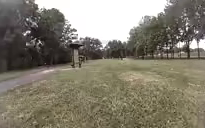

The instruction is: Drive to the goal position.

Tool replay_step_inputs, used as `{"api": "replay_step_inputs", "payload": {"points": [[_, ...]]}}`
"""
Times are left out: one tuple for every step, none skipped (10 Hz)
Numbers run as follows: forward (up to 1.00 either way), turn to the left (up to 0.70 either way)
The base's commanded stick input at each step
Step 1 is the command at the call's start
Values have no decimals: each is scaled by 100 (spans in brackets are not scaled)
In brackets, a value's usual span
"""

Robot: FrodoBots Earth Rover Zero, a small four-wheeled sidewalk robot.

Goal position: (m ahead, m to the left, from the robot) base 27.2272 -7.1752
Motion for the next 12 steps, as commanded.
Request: {"api": "replay_step_inputs", "payload": {"points": [[70,0],[70,0],[70,0],[70,0],[70,0],[70,0],[70,0],[70,0],[70,0],[70,0],[70,0],[70,0]]}}
